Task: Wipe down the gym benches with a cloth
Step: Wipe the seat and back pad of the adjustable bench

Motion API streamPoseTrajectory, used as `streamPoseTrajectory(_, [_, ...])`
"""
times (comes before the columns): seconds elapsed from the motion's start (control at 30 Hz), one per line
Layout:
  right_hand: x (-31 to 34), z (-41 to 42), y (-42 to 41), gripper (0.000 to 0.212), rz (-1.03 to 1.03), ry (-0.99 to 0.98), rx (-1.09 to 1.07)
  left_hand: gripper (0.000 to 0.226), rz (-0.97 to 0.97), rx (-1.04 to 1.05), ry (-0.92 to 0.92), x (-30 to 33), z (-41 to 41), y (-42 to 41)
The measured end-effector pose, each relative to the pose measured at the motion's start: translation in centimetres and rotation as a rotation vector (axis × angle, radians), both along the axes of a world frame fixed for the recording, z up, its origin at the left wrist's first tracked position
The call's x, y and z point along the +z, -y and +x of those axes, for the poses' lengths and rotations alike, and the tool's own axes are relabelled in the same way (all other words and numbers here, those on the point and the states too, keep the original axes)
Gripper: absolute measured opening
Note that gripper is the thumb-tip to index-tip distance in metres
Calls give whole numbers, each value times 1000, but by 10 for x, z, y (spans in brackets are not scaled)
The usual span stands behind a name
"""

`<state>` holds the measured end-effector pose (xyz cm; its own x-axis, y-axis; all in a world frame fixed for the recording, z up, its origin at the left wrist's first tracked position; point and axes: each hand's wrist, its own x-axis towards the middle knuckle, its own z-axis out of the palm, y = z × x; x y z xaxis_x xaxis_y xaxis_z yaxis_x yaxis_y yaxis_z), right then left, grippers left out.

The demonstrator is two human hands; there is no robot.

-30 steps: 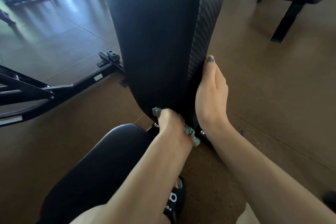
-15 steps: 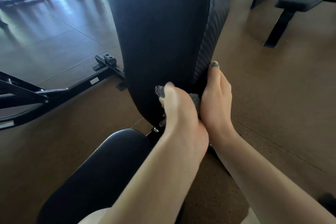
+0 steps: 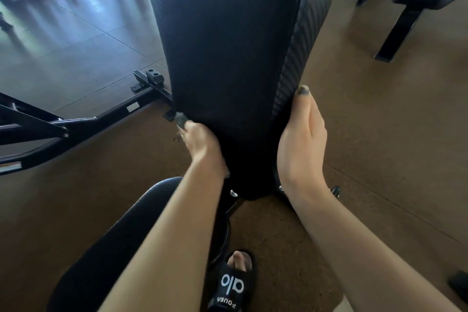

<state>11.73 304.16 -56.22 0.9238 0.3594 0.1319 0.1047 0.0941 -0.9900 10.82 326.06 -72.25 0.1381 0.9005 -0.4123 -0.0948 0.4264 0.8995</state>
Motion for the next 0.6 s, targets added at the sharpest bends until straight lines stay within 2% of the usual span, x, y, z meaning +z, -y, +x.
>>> streamPoseTrajectory(0.13, [-1,0,0,41,7,-16,16,71,-8,-45,71,1,-12,-13])
streamPoseTrajectory(0.27, [-2,-1,-1,41,4,-25,8,75,-129,-27,-13,-52,-14,-9])
streamPoseTrajectory(0.37, [-5,1,-2,43,-1,-20,27,72,-279,-22,-84,-28,-25,43])
streamPoseTrajectory(0.5, [-9,2,-2,43,-8,24,25,53,-453,7,-32,-5,-28,98])
streamPoseTrajectory(0.6, [-11,1,-5,42,8,42,20,74,-500,-46,-17,-24,-27,115])
